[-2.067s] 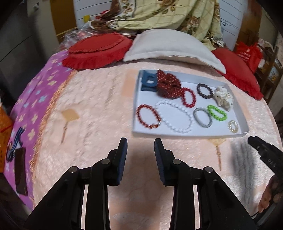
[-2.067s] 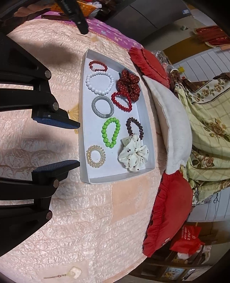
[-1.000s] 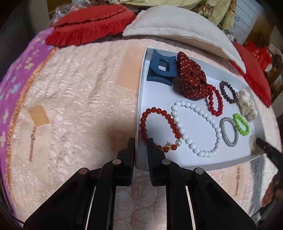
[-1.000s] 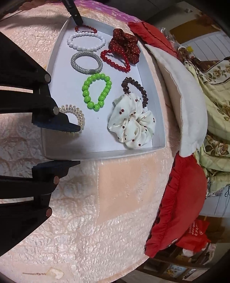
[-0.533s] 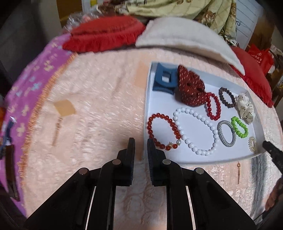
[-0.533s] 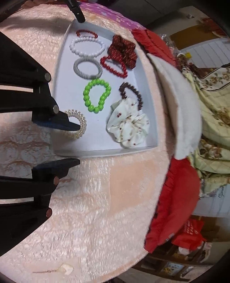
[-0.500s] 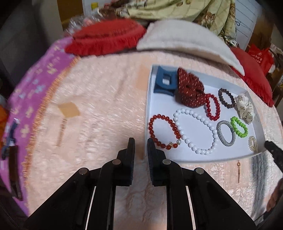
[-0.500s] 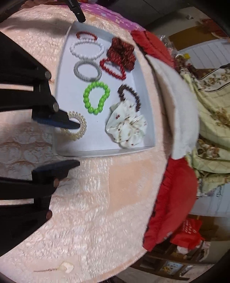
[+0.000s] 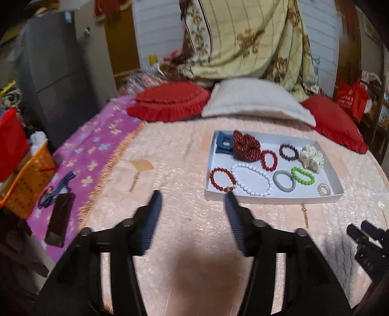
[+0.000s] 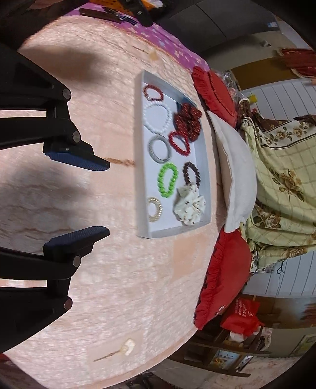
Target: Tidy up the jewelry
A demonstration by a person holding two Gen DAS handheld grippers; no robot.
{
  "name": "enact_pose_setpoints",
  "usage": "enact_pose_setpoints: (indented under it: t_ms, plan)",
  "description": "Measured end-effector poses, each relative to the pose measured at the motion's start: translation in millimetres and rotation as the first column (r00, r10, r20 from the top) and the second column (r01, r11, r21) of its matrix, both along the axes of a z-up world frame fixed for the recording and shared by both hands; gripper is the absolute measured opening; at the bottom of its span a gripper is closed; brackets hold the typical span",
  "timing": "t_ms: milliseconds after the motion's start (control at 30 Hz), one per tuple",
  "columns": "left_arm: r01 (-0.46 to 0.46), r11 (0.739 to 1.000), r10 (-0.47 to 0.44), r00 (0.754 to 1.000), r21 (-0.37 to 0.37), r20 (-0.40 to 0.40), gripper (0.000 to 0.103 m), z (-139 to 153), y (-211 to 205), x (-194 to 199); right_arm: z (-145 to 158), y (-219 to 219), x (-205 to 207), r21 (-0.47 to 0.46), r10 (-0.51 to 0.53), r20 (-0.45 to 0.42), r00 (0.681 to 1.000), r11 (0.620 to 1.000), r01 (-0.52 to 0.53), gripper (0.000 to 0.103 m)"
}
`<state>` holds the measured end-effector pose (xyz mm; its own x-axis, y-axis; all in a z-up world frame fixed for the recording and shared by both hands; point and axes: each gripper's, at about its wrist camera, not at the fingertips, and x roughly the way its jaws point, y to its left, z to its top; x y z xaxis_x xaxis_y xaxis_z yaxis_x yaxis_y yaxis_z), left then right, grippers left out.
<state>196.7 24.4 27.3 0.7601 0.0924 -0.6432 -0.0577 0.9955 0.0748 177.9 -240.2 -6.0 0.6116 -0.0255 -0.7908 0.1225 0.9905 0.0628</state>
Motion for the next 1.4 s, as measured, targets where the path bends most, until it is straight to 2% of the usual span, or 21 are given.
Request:
enact_pose_setpoints:
  t_ms: [133,233,300,333,500,600,733,833,1067,1233,1400]
  plan:
    - [-0.052,0.998,0.044,0.987,0.048,0.157,0.080,16.3,-0.4,-40.2,5.4,10.5,-22.3,0.009,0.005,0.003,1.000,1.000,-0.005,0.046]
    - [-0.066,0.996,0.045,0.956,0.063,0.290,0.085,27.2,-1.3,-70.2,11.3,19.3,-38.8,-0.011,0.011,0.019,1.000,1.000,-0.011,0.046]
    - [-0.055,0.997,0.034,0.950,0.059,0.309,0.094,32.7,0.1,-81.5,16.1,23.6,-48.6,-0.022,0.017,0.036,0.999,1.000,-0.016,0.046]
    - [-0.039,0.998,0.022,0.954,0.053,0.300,0.103,35.6,-0.7,-87.5,18.8,26.0,-54.4,-0.030,0.018,0.044,0.999,0.999,-0.017,0.046]
    - [0.000,0.999,-0.014,0.961,0.051,0.278,0.103,41.2,-6.2,-110.2,29.3,30.6,-77.7,-0.045,0.020,0.084,0.996,0.999,-0.016,0.046]
    - [0.014,0.999,-0.024,0.972,0.041,0.235,0.103,39.2,-10.7,-119.6,33.9,29.6,-89.1,-0.055,0.007,0.099,0.995,0.998,-0.002,0.046]
    - [0.011,1.000,-0.007,0.985,-0.024,0.174,0.103,37.4,-7.8,-129.5,39.0,25.0,-99.6,-0.055,-0.013,0.112,0.994,0.998,0.019,0.046]
    - [0.020,0.999,-0.015,0.991,-0.041,0.131,0.103,35.2,-8.1,-133.7,42.0,22.4,-106.2,-0.054,-0.024,0.117,0.993,0.998,0.030,0.046]
    - [0.056,0.998,-0.051,0.993,-0.043,0.109,0.103,29.7,-13.4,-145.6,46.0,27.4,-115.8,-0.082,-0.024,0.136,0.990,0.996,0.035,0.047]
    - [0.083,0.996,-0.080,0.993,-0.034,0.087,0.103,23.7,-19.1,-146.7,46.5,31.3,-117.1,-0.098,-0.023,0.149,0.989,0.994,0.038,0.062]
    - [0.094,0.995,-0.092,0.993,-0.035,0.072,0.103,19.3,-20.7,-145.2,46.4,35.1,-118.0,-0.122,-0.015,0.155,0.988,0.992,0.034,0.062]
